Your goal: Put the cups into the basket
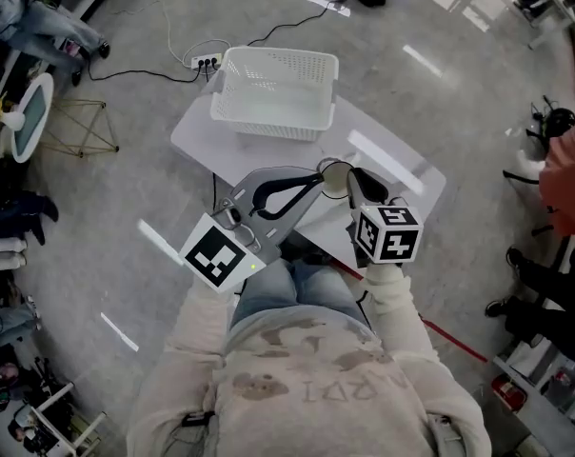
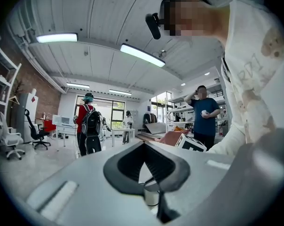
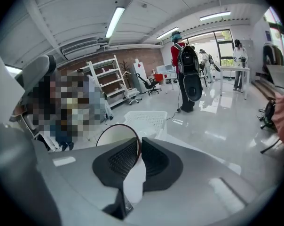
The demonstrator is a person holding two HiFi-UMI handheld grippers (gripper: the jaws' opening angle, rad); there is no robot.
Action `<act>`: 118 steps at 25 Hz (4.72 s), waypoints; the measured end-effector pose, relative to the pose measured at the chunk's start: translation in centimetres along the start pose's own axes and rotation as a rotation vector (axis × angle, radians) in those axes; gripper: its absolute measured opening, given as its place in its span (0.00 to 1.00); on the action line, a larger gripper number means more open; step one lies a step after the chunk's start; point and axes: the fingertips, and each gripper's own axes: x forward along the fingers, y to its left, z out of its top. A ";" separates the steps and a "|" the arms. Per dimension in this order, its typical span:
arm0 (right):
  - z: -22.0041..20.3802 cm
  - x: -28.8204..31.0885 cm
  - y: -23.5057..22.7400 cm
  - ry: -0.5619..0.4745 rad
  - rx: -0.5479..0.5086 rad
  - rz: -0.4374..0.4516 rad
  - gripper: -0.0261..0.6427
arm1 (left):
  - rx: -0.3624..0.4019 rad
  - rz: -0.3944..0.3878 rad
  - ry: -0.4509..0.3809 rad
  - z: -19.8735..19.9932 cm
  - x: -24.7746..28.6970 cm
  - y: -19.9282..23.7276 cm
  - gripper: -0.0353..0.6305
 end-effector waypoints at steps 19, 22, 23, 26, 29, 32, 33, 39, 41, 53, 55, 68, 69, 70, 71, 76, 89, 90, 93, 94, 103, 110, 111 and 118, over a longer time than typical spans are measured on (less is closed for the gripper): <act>7.7 6.1 10.3 -0.132 0.053 -0.049 0.12 | 0.064 -0.070 -0.023 3.0 -9.8 10.1 0.05; 9.3 8.1 12.2 -0.151 0.078 -0.086 0.12 | 0.083 -0.141 -0.014 3.0 -11.3 12.7 0.05; 9.7 8.9 12.8 -0.159 0.086 -0.098 0.12 | 0.082 -0.162 -0.017 2.9 -11.8 13.5 0.05; 10.8 10.9 14.7 -0.183 0.100 -0.131 0.12 | 0.087 -0.215 -0.011 2.6 -13.3 15.7 0.05; 11.9 12.2 15.9 -0.192 0.101 -0.159 0.12 | 0.099 -0.256 -0.012 2.3 -14.2 17.7 0.05; 12.8 13.1 16.2 -0.187 0.099 -0.170 0.12 | 0.075 -0.268 -0.031 2.2 -14.2 19.2 0.05; 13.2 13.4 16.1 -0.185 0.098 -0.172 0.12 | 0.065 -0.268 -0.038 2.2 -14.0 19.7 0.05; 14.4 15.3 14.3 -0.160 0.085 -0.174 0.12 | 0.040 -0.279 -0.068 2.3 -11.5 21.4 0.05; 14.6 16.3 13.5 -0.145 0.086 -0.170 0.12 | 0.051 -0.281 -0.067 2.2 -10.5 22.1 0.05; 14.8 26.7 7.3 0.026 0.024 -0.114 0.12 | 0.031 -0.229 -0.009 -0.5 -4.3 28.9 0.05; 14.5 28.8 6.4 0.059 0.010 -0.101 0.12 | 0.017 -0.219 0.012 -1.7 -3.5 30.1 0.05; 8.6 39.4 2.6 0.255 -0.036 -0.025 0.12 | -0.078 -0.198 0.084 -9.8 0.3 34.4 0.05; 7.9 40.0 2.4 0.270 -0.037 -0.019 0.12 | -0.084 -0.201 0.088 -10.5 0.4 34.4 0.05; 7.2 40.6 2.2 0.286 -0.040 -0.014 0.12 | -0.093 -0.202 0.092 -11.0 0.5 34.5 0.05; 6.6 41.1 2.0 0.301 -0.044 -0.009 0.12 | -0.104 -0.201 0.094 -11.6 0.6 34.5 0.05; 4.4 43.4 1.9 0.369 -0.086 0.026 0.12 | -0.147 -0.190 0.089 -13.2 0.6 35.0 0.05; 0.0 47.9 1.7 0.523 -0.250 0.135 0.12 | -0.202 -0.149 0.091 -15.6 0.1 35.8 0.05; -0.3 48.1 1.6 0.529 -0.253 0.137 0.12 | -0.205 -0.147 0.091 -15.8 0.1 35.9 0.05; -1.2 48.6 1.4 0.546 -0.259 0.137 0.12 | -0.206 -0.146 0.101 -16.3 0.0 36.0 0.05; -1.5 48.6 1.3 0.550 -0.260 0.138 0.12 | -0.204 -0.146 0.104 -16.5 0.0 36.0 0.05; -2.2 48.6 1.0 0.565 -0.252 0.134 0.13 | -0.214 -0.143 0.102 -16.5 -0.3 36.0 0.05; 0.5 47.3 1.9 0.481 -0.237 0.135 0.08 | -0.182 -0.153 0.105 -15.2 -1.1 35.9 0.05; 1.3 46.9 2.4 0.459 -0.232 0.144 0.08 | -0.175 -0.155 0.105 -14.9 -1.2 35.7 0.05; 10.4 40.6 8.6 0.193 -0.223 0.257 0.08 | -0.113 -0.183 0.089 -10.5 -2.1 34.0 0.05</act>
